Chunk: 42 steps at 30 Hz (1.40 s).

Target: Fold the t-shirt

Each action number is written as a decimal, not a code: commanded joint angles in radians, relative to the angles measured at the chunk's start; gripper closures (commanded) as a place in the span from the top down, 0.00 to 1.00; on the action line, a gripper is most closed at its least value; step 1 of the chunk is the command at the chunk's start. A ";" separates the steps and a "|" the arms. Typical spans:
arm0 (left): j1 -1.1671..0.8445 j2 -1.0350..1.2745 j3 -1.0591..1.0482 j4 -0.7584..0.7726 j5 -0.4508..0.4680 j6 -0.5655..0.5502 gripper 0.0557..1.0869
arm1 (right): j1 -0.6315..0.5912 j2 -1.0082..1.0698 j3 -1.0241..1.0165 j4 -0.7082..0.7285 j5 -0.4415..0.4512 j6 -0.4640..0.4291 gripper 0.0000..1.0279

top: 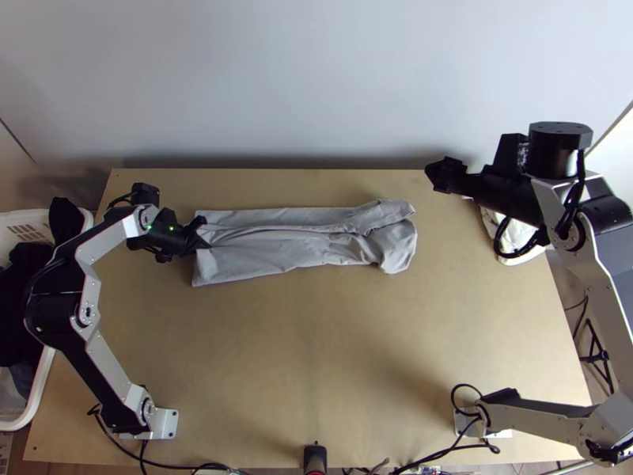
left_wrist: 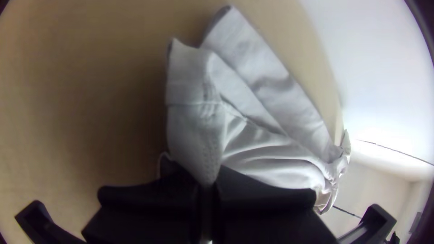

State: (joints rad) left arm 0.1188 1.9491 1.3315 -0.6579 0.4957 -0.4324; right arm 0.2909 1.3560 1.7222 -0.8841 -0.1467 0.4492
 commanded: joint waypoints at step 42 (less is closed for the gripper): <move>-0.350 -0.118 0.390 -0.493 -0.221 0.141 0.03 | 0.011 -0.078 -0.147 0.022 -0.001 0.014 0.96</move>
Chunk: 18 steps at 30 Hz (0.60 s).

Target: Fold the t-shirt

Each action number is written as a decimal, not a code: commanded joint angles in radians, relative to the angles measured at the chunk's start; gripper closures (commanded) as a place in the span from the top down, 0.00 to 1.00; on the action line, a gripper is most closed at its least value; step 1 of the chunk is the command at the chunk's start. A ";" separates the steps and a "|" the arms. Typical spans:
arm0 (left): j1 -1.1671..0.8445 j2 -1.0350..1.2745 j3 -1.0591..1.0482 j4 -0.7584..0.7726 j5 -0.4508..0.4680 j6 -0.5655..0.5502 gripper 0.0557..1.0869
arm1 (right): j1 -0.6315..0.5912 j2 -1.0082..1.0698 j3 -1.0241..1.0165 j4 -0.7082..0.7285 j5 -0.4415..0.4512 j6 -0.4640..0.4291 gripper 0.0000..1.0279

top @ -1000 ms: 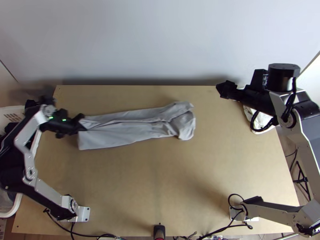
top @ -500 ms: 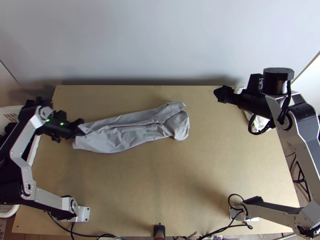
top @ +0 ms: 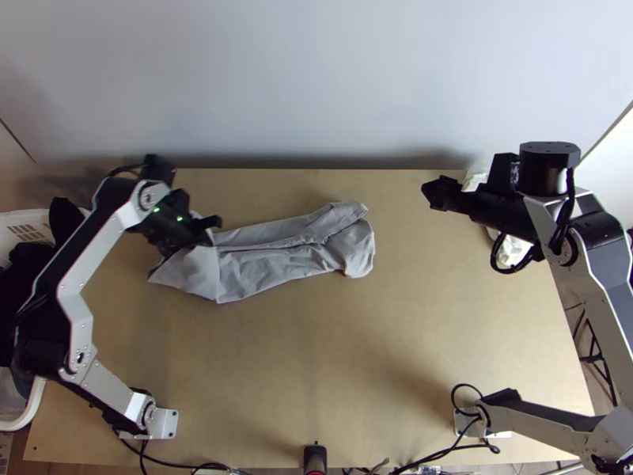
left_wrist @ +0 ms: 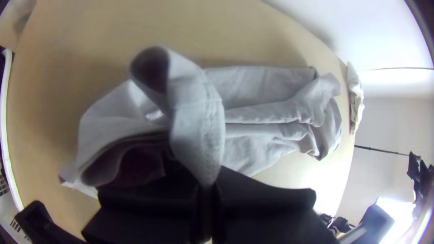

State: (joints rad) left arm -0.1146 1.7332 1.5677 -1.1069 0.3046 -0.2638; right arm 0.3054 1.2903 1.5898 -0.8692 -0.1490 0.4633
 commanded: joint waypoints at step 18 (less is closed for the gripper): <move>-0.366 0.437 0.696 -0.191 -0.073 -0.153 0.03 | -0.052 -0.072 -0.136 0.070 0.000 -0.002 0.96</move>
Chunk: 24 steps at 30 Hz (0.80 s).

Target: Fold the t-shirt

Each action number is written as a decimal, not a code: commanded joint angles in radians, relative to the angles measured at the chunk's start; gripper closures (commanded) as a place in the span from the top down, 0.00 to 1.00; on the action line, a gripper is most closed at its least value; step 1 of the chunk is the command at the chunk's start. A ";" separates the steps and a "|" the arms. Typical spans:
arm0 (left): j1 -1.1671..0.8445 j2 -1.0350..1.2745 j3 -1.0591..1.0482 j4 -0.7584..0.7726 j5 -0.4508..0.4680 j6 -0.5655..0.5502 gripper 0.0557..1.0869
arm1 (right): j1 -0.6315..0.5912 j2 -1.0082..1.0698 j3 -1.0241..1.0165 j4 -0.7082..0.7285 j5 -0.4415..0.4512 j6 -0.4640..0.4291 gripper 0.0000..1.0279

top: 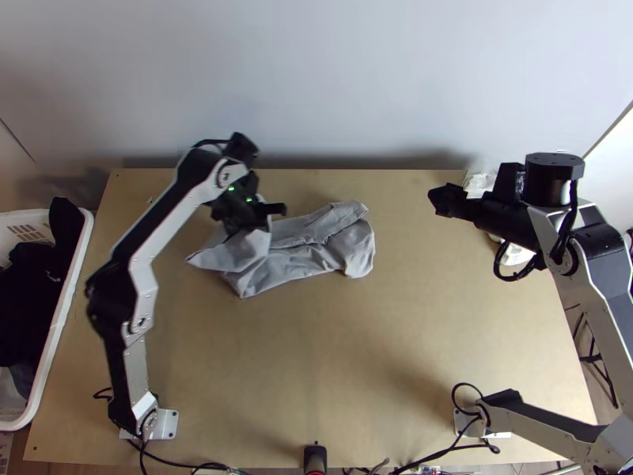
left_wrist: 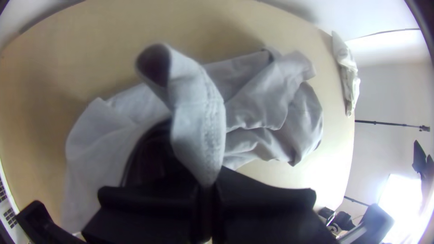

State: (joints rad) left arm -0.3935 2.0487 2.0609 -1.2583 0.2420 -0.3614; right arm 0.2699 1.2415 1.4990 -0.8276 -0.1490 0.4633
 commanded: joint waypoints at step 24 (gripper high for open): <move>-0.280 0.200 0.202 0.508 0.168 -0.427 0.04 | -0.037 -0.137 -0.292 0.124 -0.004 0.006 0.96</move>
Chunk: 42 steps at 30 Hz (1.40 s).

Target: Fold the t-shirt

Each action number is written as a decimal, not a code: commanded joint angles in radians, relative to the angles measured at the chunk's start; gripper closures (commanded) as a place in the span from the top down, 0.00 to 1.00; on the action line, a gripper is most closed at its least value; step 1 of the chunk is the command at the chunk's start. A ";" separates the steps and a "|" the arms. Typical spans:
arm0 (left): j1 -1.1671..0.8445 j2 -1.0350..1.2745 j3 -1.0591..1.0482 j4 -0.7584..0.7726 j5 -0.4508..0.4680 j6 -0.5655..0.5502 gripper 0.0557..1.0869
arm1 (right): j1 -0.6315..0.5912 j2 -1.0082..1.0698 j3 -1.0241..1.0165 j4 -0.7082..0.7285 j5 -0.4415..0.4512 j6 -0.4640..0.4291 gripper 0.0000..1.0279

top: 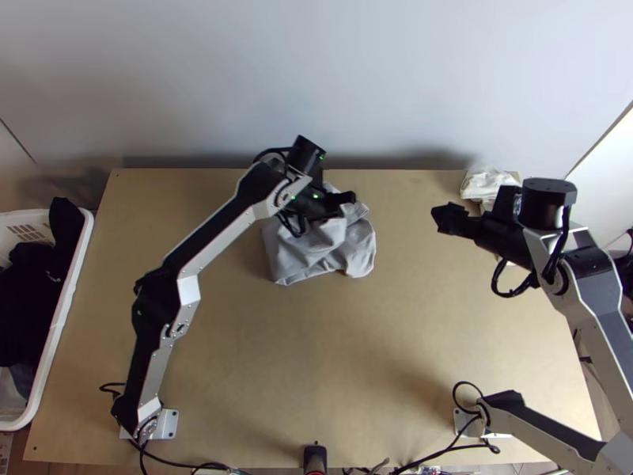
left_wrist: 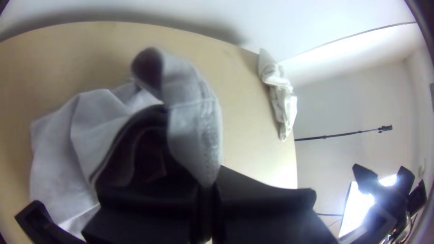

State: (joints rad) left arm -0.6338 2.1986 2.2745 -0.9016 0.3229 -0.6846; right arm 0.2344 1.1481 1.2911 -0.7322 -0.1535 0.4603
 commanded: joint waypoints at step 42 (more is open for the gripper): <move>-0.017 -0.258 -0.257 0.609 -0.139 -0.098 0.95 | 0.100 -0.176 -0.404 0.149 -0.130 0.078 0.96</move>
State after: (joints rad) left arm -0.7139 2.1147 2.1906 -0.2043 0.1974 -1.0378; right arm 0.2565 0.9546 0.9409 -0.6491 -0.2783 0.5434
